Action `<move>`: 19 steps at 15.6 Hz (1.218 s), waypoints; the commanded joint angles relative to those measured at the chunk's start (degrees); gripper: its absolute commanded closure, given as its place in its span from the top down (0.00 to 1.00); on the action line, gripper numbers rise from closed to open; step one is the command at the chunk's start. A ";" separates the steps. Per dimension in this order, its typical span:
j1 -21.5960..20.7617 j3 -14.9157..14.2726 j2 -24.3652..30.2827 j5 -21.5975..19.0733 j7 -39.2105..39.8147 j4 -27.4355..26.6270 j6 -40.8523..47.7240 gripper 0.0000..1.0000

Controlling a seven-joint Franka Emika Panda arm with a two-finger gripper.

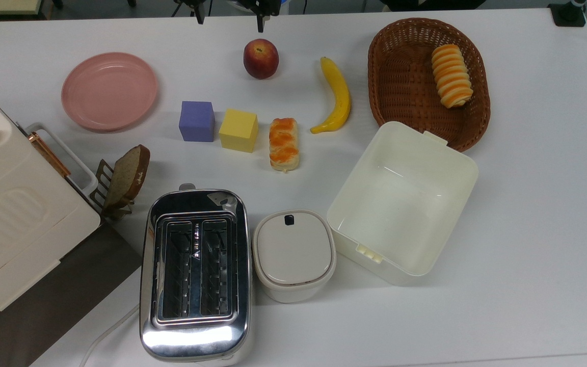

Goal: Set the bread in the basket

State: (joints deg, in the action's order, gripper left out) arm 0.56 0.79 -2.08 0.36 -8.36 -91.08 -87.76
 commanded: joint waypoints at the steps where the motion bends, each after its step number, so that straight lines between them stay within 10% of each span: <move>1: -0.04 -0.35 0.94 -1.33 -0.25 -0.32 1.28 1.00; 19: -0.21 -0.35 -1.26 -1.24 0.45 -0.50 1.19 1.00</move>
State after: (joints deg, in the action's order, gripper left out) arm 0.56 0.79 -3.55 0.36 -8.36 -91.26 -87.76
